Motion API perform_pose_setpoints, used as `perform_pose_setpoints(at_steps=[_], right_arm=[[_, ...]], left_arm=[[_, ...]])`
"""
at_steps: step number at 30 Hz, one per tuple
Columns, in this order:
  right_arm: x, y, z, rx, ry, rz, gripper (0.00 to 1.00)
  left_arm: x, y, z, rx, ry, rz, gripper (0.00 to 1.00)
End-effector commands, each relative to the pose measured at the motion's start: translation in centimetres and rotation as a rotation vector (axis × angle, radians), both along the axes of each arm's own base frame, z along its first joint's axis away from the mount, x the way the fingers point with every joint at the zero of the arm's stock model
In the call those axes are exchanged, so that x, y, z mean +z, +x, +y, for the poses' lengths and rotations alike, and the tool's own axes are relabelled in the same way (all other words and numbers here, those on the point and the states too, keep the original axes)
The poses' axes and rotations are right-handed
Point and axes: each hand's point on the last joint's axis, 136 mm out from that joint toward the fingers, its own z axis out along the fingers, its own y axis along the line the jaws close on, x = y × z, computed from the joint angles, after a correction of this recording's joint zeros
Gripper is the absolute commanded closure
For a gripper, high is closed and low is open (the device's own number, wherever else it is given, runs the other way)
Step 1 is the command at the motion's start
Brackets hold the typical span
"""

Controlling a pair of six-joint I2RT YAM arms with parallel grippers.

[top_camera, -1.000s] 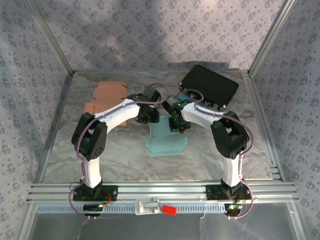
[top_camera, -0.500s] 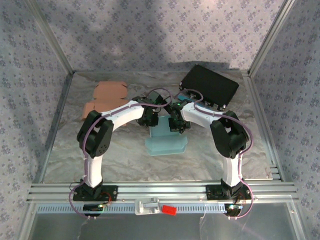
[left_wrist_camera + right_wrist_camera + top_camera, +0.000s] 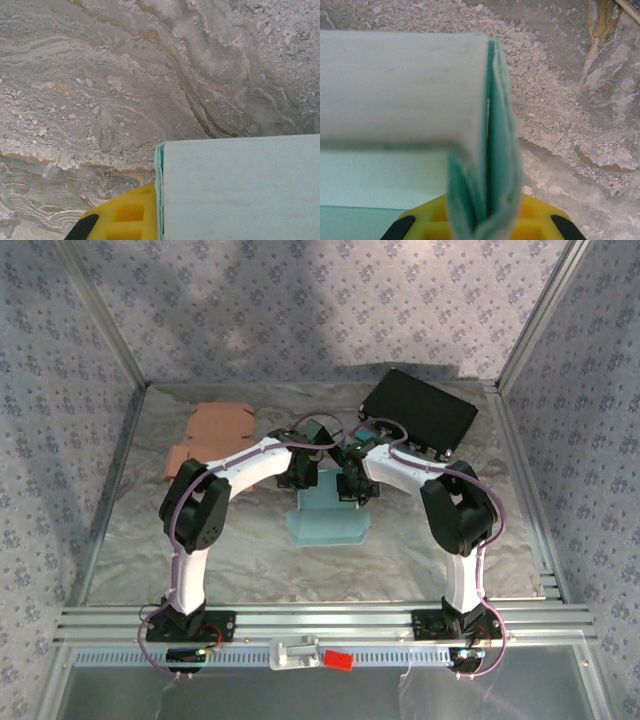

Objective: Fold the paper box

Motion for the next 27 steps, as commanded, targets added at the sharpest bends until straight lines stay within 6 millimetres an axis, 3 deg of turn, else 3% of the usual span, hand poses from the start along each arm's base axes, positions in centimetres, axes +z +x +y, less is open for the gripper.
perform_pose_setpoints(at_steps=[1, 4, 10, 13, 16, 21, 23, 27], right_arm=[[-0.1, -0.3, -0.6, -0.012, -0.057, 0.023, 1.00], [-0.3, -0.2, -0.7, -0.036, -0.047, 0.038, 1.00], [-0.6, -0.3, -0.8, -0.095, -0.025, 0.078, 1.00], [-0.6, -0.6, -0.9, -0.152, -0.001, 0.117, 1.00], [-0.2, -1.1, -0.8, -0.235, 0.035, 0.165, 1.00], [-0.4, -3.0, -1.2, -0.433, 0.091, 0.293, 1.00], [-0.9, -4.1, -1.0, -0.547, 0.136, 0.349, 1.00], [-1.6, -6.2, 0.0, -0.742, 0.215, 0.414, 1.00]], left_arm=[[0.6, -0.9, 0.5, -0.009, 0.120, -0.044, 0.73], [3.6, -0.4, -0.9, -0.012, 0.029, -0.084, 0.57], [9.0, -0.5, -2.6, -0.010, -0.150, -0.093, 0.50], [11.9, -0.6, -1.9, 0.031, -0.231, -0.123, 0.50], [14.3, -0.6, 0.0, 0.091, -0.295, -0.156, 0.50], [14.1, -1.7, 4.8, 0.199, -0.342, -0.112, 0.52], [13.1, -2.7, 6.8, 0.238, -0.342, -0.084, 0.54], [10.9, -5.0, 8.8, 0.281, -0.356, -0.024, 0.59]])
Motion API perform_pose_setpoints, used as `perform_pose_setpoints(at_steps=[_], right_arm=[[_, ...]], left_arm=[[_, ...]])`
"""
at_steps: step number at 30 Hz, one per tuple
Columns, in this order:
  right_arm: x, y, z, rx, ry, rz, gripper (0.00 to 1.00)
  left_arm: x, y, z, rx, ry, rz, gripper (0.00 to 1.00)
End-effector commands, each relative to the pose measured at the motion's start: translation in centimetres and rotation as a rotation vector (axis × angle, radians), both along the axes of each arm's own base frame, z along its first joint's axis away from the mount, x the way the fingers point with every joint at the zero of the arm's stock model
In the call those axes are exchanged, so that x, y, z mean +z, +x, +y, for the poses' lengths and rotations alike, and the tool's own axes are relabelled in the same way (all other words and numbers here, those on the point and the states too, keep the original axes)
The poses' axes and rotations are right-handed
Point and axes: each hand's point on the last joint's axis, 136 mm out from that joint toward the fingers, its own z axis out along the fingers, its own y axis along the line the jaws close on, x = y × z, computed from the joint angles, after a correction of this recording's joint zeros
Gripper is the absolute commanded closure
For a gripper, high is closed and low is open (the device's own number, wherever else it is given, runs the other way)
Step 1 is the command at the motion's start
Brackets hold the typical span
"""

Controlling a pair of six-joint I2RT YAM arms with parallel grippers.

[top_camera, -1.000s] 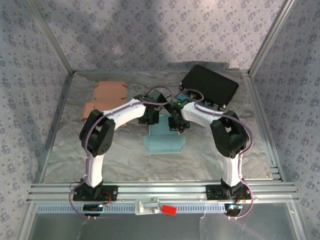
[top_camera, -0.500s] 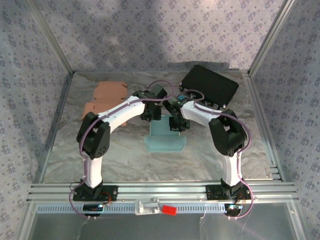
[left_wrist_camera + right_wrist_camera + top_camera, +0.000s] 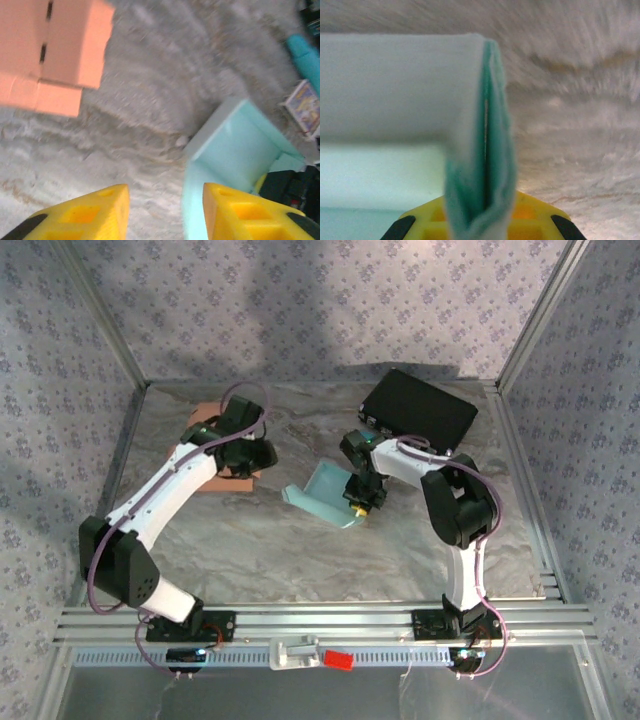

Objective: Fold the paper box

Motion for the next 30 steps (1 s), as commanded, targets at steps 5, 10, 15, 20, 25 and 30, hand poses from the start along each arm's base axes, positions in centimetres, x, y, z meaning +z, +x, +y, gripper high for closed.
perform_pose_setpoints(at_steps=[5, 10, 15, 20, 25, 30], right_arm=[[1.2, -4.1, 2.6, -0.368, 0.056, 0.125, 1.00], [1.4, -5.3, 4.4, -0.492, 0.091, 0.189, 1.00], [2.0, -5.2, 6.1, -0.529, 0.155, 0.198, 0.68], [4.5, -4.4, 6.0, -0.507, 0.185, 0.146, 0.51], [9.0, -2.1, 4.3, -0.414, 0.204, -0.020, 0.44], [12.9, 1.8, 1.3, -0.235, 0.180, -0.274, 0.48]], left_arm=[[-4.7, -5.0, 0.9, 0.007, -0.056, 0.143, 0.69], [-7.5, -6.2, -0.4, 0.017, -0.164, 0.178, 0.74], [-8.5, -5.7, -2.2, 0.013, -0.256, 0.173, 0.74], [-8.6, -4.7, -3.4, -0.002, -0.276, 0.174, 0.74], [-8.5, -3.9, -4.3, -0.009, -0.274, 0.180, 0.75], [-8.7, -3.6, -4.6, 0.009, -0.275, 0.196, 0.77]])
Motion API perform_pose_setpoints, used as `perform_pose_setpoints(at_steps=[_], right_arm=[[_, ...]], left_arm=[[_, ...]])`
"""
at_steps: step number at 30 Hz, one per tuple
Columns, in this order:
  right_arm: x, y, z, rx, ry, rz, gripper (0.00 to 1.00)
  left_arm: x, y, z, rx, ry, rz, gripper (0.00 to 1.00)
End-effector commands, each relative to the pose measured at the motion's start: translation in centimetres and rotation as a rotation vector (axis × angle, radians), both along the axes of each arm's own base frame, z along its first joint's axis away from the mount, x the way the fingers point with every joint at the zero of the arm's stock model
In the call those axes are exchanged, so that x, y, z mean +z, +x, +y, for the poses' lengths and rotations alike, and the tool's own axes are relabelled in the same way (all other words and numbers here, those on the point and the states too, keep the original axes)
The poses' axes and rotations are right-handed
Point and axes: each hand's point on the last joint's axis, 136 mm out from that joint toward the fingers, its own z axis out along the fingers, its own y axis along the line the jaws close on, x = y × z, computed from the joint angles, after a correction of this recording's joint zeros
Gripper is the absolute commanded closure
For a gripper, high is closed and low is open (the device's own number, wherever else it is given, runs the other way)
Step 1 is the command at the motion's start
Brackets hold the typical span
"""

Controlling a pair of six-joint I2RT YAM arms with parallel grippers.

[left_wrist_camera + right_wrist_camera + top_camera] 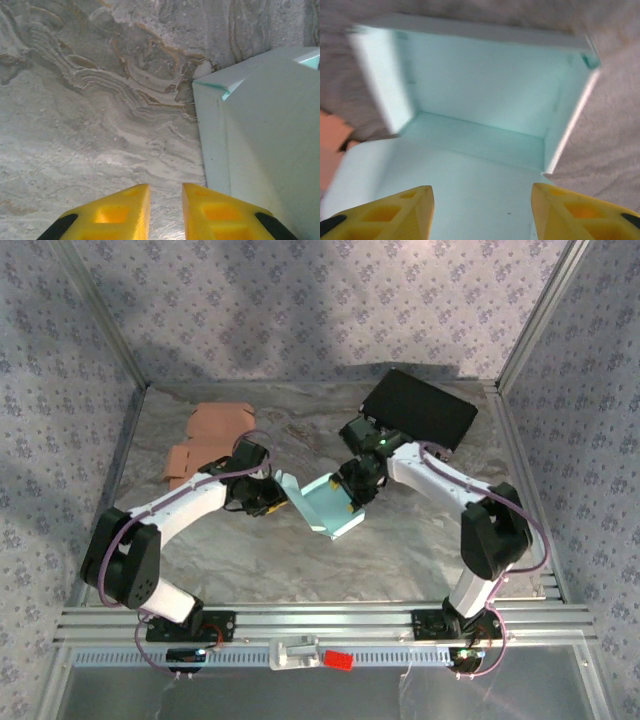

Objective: Fold the paper box

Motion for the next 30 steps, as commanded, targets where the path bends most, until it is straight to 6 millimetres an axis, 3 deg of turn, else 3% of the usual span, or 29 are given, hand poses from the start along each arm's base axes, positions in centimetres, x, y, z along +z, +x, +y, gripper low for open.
perform_pose_setpoints(at_steps=[1, 6, 10, 14, 20, 24, 30], right_arm=[[1.8, 2.1, -3.7, 0.148, -0.145, -0.172, 0.51], [-1.6, 3.8, -8.1, 0.265, -0.238, -0.157, 0.77], [-5.0, 3.7, -9.6, 0.333, -0.248, -0.087, 0.87], [-7.9, 2.9, -8.6, 0.415, -0.234, -0.026, 0.90], [-10.4, 1.2, -6.9, 0.485, -0.242, 0.019, 0.89], [-11.3, -0.3, -6.0, 0.480, -0.219, 0.040, 0.89], [-10.5, -3.0, -3.4, 0.442, -0.164, 0.002, 0.89]], left_arm=[[0.9, 0.7, -0.8, 0.011, -0.030, -0.005, 0.78], [0.4, 0.3, -0.8, 0.031, -0.032, 0.031, 0.83], [-0.3, -0.8, -0.3, 0.073, -0.040, 0.073, 0.88], [-0.9, -2.0, -0.4, 0.093, -0.054, 0.105, 0.90], [-1.6, -2.1, -1.0, 0.100, -0.088, 0.123, 0.90], [-1.2, -0.6, -1.5, 0.099, -0.096, 0.102, 0.90], [-1.4, 2.3, -2.4, 0.067, -0.105, 0.096, 0.91]])
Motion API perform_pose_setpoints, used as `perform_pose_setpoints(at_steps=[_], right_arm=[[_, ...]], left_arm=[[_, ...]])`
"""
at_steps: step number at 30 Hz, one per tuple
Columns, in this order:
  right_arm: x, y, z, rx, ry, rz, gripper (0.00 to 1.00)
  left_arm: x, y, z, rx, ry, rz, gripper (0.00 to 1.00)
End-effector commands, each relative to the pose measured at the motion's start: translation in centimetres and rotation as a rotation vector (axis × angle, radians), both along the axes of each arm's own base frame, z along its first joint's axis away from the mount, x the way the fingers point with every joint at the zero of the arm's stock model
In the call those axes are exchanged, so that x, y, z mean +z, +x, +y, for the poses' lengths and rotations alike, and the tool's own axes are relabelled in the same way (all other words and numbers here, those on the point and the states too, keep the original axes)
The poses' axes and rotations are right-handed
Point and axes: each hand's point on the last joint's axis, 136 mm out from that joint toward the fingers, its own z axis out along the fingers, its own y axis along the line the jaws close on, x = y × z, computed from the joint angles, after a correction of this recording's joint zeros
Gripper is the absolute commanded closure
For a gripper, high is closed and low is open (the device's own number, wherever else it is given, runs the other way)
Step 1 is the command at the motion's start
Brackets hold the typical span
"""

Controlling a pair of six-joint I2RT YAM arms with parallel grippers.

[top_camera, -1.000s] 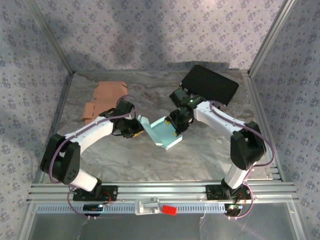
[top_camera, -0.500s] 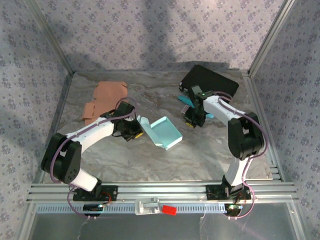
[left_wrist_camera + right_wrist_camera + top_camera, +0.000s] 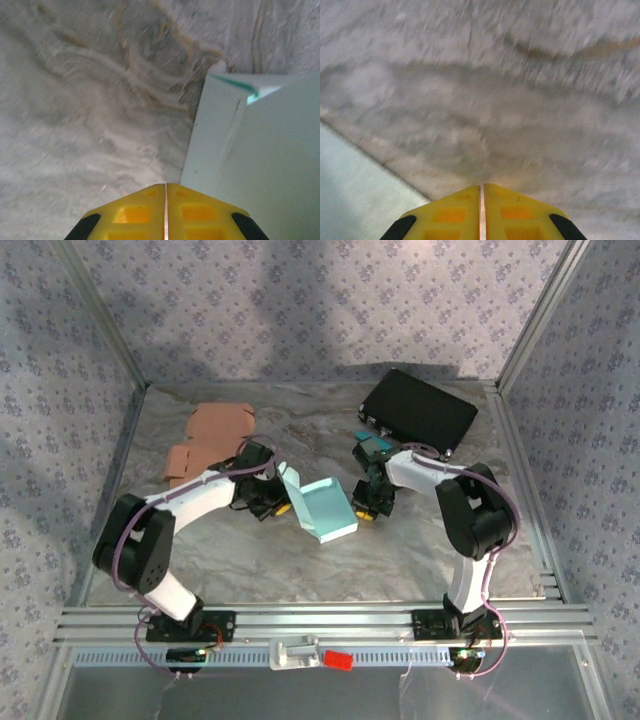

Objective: Fold the paper box

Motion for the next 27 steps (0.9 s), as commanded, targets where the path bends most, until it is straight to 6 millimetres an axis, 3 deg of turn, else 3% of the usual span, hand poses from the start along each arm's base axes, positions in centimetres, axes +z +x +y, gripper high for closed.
perform_pose_setpoints(at_steps=[1, 9, 19, 23, 27], right_arm=[[0.6, -2.2, 2.1, -0.029, 0.043, 0.013, 0.89], [0.6, -4.0, 5.7, -0.098, 0.101, -0.004, 0.89], [2.2, -4.3, 11.3, -0.126, 0.249, -0.010, 0.88], [3.0, -4.6, 10.0, -0.121, 0.209, -0.013, 0.83], [4.7, -4.8, 6.8, -0.049, 0.119, -0.076, 0.75]], left_arm=[[0.8, 2.2, -1.1, -0.034, -0.040, -0.035, 0.91], [0.9, 5.5, -3.0, -0.110, -0.048, -0.053, 0.91], [1.4, 8.4, -8.1, -0.309, -0.184, -0.034, 0.92], [2.6, 9.6, -8.6, -0.367, -0.168, -0.062, 0.88], [4.3, 10.5, -6.8, -0.381, -0.043, -0.100, 0.71]])
